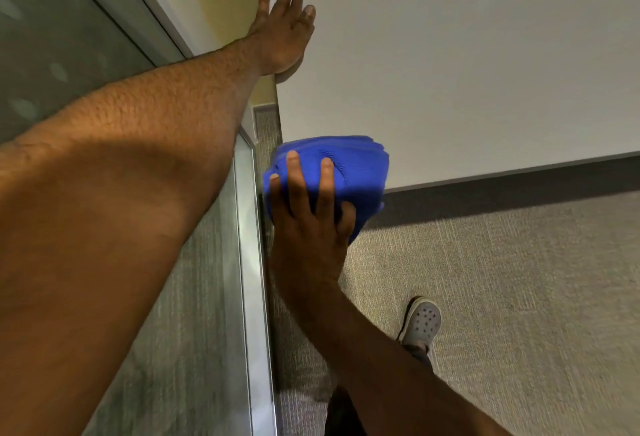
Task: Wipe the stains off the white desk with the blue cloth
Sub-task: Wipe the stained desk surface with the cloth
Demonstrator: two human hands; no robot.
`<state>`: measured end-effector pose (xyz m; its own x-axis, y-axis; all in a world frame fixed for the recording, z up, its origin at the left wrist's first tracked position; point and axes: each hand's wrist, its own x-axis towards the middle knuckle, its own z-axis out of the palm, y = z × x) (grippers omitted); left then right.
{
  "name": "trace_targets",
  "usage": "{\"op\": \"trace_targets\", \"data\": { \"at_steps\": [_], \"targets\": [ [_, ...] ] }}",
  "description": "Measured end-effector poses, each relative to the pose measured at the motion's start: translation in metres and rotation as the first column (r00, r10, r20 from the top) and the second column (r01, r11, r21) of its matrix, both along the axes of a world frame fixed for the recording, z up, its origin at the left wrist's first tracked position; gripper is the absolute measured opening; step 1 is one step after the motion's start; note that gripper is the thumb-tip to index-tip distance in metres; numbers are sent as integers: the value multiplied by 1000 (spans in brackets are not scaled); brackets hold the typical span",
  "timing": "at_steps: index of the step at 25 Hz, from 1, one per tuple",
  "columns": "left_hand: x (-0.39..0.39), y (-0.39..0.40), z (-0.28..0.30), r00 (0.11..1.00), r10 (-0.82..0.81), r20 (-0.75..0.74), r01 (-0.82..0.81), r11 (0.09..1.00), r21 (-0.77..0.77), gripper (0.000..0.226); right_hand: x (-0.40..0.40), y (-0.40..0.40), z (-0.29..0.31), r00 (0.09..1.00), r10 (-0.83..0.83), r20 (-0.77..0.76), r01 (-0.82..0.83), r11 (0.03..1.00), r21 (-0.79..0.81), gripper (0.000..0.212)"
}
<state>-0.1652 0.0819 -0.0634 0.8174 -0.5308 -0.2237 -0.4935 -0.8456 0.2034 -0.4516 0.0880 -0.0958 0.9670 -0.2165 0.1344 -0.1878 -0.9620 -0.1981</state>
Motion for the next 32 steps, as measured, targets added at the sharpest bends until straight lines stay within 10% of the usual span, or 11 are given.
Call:
{"op": "trace_targets", "data": {
  "at_steps": [4,10,15,21,27,32],
  "targets": [
    [-4,-4,4,995,52,-85,-56,997,-47,53,27,-15,21,977,142,-157,-159,982,-104,33],
    [1,-1,4,926,183,-330,-267,936,-231,65,133,-15,34,872,166,-461,-276,944,-182,47],
    [11,-1,-1,942,171,-290,-236,949,-210,64,64,-34,37,867,408,-285,-442,895,-62,33],
    [18,-9,-2,995,43,-93,-46,999,-27,53,16,-141,52,550,776,-310,-786,606,121,38],
    [21,-14,-5,997,26,-72,-19,995,95,54,34,-234,62,898,406,-172,-205,730,652,39],
    [22,-10,-7,985,90,-147,-72,990,122,68,92,-199,41,968,-76,-237,119,978,173,55]
  ]
}}
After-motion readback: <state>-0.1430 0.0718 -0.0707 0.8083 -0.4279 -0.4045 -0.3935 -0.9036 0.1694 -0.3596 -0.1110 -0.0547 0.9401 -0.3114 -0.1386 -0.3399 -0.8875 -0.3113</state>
